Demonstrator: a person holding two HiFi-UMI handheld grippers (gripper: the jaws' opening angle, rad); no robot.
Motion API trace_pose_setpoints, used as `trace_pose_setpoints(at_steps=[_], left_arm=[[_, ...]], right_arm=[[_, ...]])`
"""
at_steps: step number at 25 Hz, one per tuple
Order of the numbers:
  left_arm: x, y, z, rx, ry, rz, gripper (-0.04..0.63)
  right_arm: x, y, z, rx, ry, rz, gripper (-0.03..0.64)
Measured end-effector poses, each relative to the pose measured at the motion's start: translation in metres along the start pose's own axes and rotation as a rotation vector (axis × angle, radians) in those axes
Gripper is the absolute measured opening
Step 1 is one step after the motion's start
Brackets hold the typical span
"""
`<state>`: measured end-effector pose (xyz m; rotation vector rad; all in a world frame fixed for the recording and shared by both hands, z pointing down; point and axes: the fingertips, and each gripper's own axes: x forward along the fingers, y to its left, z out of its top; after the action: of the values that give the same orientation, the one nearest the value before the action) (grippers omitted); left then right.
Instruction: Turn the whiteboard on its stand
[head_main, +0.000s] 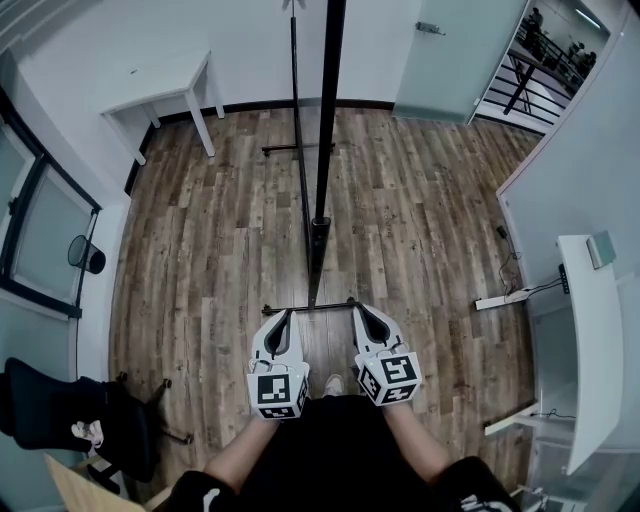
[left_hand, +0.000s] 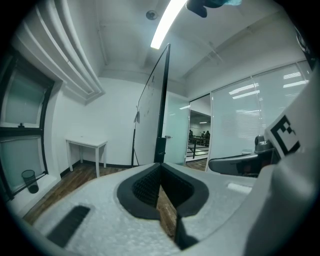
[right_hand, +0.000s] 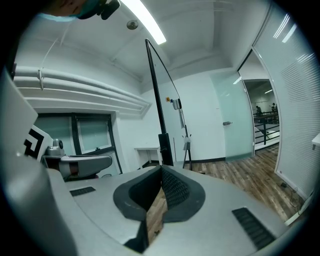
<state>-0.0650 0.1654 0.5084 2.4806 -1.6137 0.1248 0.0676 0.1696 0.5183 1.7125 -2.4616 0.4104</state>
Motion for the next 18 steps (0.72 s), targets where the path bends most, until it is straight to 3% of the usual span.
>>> trace_pose_setpoints(at_steps=[18], left_arm=[[-0.0104, -0.0002, 0.0037, 0.002, -0.015, -0.010, 0.014]], right_arm=[[-0.0025, 0.0093, -0.0008, -0.011, -0.002, 0.004, 0.011]])
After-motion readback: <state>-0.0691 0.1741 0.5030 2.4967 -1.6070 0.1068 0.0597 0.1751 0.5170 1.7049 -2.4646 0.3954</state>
